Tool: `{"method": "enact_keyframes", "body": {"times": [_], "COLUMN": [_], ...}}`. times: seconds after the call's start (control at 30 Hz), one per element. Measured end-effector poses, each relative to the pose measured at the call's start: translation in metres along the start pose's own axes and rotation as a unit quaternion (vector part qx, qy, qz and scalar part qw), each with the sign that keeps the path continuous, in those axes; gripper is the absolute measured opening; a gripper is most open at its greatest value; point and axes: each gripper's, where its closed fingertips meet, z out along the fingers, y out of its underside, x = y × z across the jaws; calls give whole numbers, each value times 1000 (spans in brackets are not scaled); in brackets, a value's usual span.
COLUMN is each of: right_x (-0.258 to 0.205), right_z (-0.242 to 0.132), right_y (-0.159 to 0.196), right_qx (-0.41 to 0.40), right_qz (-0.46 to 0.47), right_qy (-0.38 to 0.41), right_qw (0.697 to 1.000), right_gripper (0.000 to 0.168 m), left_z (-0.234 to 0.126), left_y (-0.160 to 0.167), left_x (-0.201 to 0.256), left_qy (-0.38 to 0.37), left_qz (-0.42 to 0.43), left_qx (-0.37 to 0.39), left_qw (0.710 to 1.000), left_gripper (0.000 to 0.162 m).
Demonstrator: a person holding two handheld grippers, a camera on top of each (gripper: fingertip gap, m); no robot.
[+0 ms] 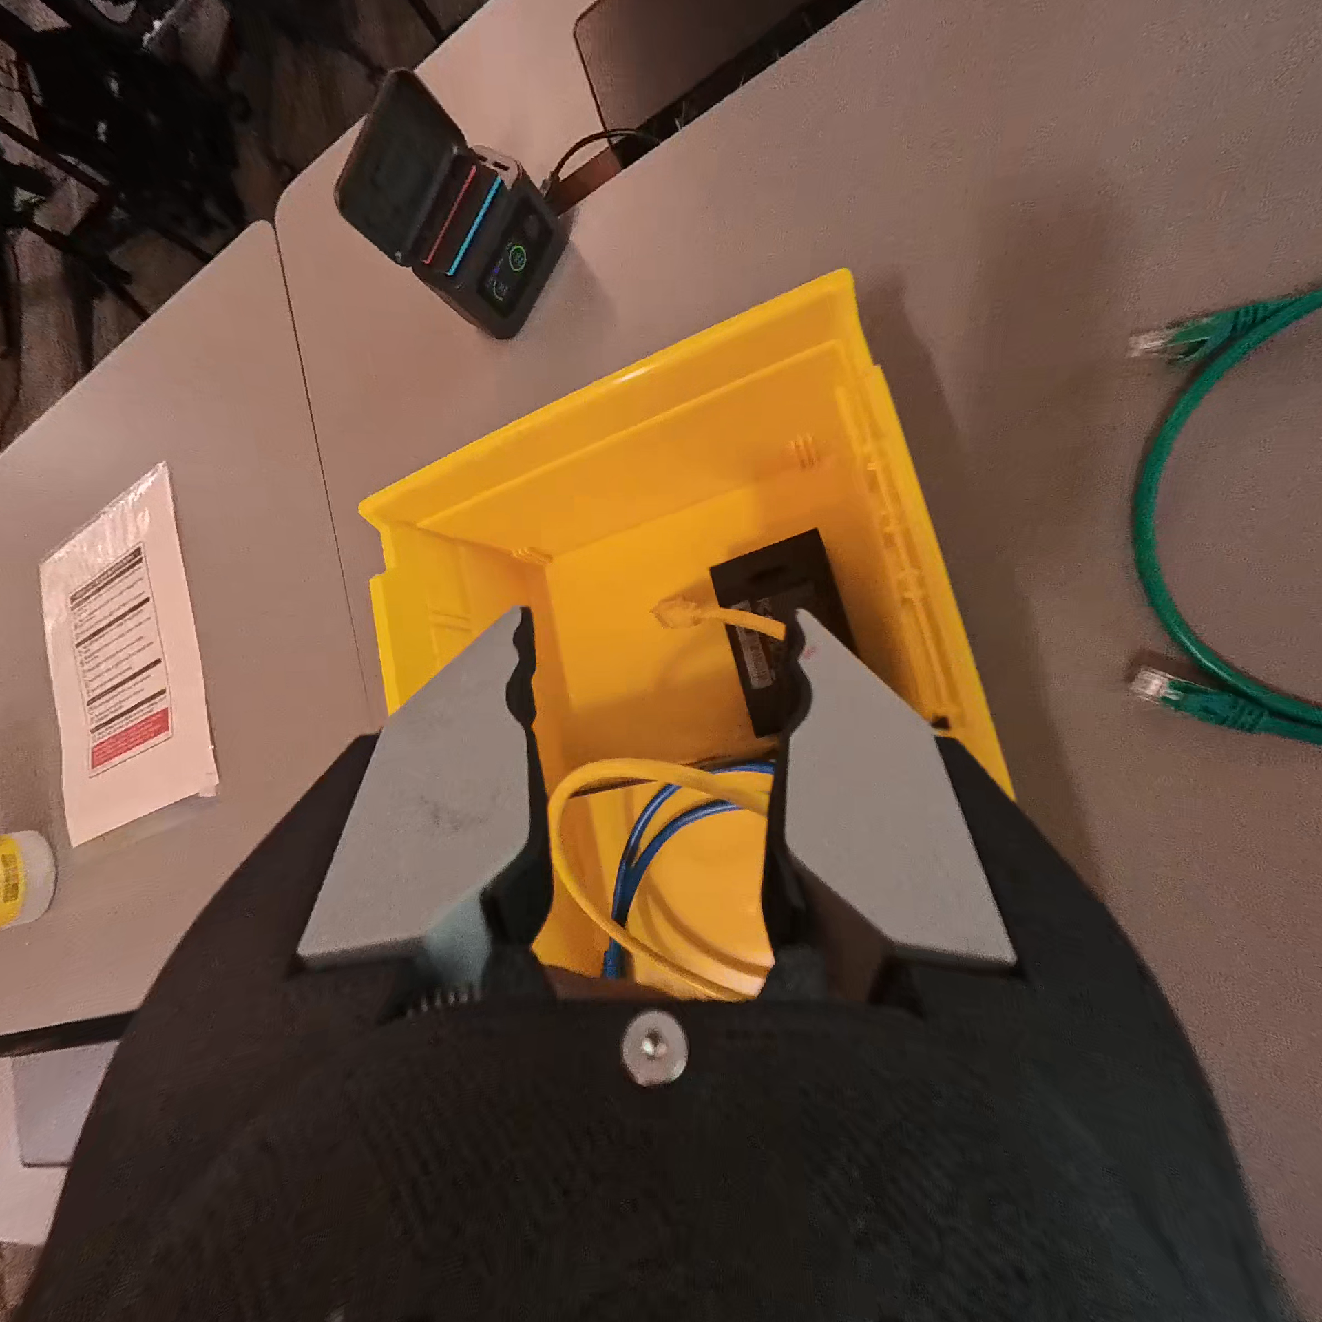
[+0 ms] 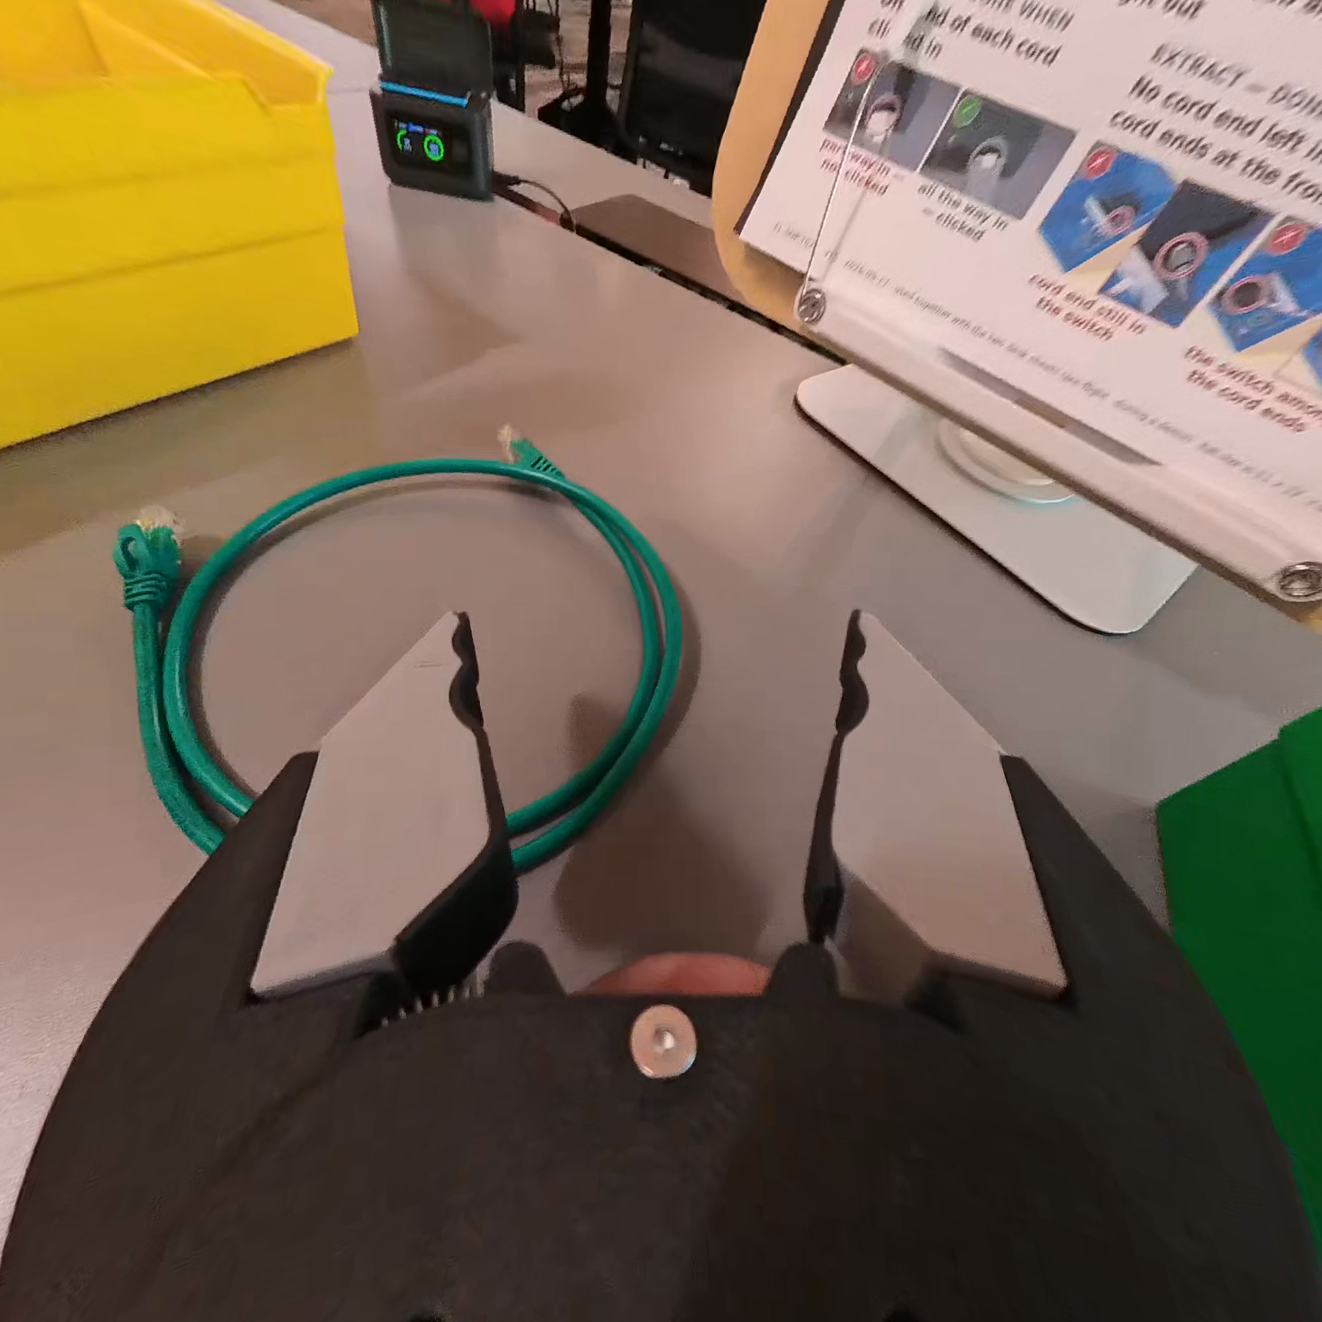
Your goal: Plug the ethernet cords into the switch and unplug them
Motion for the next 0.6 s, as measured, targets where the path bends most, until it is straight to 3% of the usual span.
{"method": "enact_keyframes", "body": {"times": [0.23,0.4,0.53,0.6], "right_x": [-20,-36,-42,-44], "right_z": [8,4,1,1], "right_y": [2,1,0,1], "right_qx": [-17,-16,-12,-14], "right_qz": [12,40,29,22], "right_qy": [-58,-98,-103,-104], "right_qw": [998,994,994,994], "right_gripper": [91,86,85,85], "left_z": [45,84,107,105], "left_y": [1,5,28,38], "left_x": [6,15,15,31], "left_qy": [68,157,174,226], "left_qz": [74,78,91,99], "left_qx": [-24,-96,-190,-213], "left_qw": [995,980,962,946], "left_gripper": [64,63,63,49]}}
